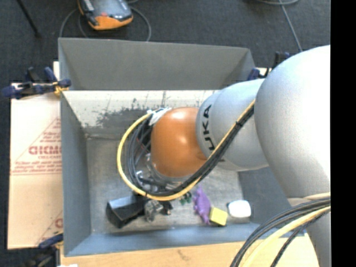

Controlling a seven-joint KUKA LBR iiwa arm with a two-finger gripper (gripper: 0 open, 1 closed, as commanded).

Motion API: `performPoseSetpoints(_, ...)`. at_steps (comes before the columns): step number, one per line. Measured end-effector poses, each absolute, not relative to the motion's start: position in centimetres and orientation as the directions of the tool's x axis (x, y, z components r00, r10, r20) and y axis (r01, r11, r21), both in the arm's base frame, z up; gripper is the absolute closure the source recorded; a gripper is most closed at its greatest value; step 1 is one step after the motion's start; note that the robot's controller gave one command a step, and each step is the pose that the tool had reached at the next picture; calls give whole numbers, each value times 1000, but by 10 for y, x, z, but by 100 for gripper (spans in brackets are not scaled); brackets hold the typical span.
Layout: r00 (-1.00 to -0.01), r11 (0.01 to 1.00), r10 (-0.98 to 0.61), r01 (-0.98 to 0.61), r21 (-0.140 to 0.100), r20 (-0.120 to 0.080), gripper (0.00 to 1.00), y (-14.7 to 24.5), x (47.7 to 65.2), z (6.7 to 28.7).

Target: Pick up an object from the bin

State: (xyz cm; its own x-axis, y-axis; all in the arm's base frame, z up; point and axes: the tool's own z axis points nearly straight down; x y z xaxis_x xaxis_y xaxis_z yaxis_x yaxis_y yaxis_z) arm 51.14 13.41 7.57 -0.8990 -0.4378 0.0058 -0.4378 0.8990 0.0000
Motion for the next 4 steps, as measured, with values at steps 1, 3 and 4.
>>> performPoseSetpoints(1,-899,899,-437,-437,0,6,100,134,511,76)
performPoseSetpoints(3,-898,898,-439,-439,0,4,100,141,527,196)
performPoseSetpoints(4,-900,900,-436,-436,1,3,100,127,493,228)
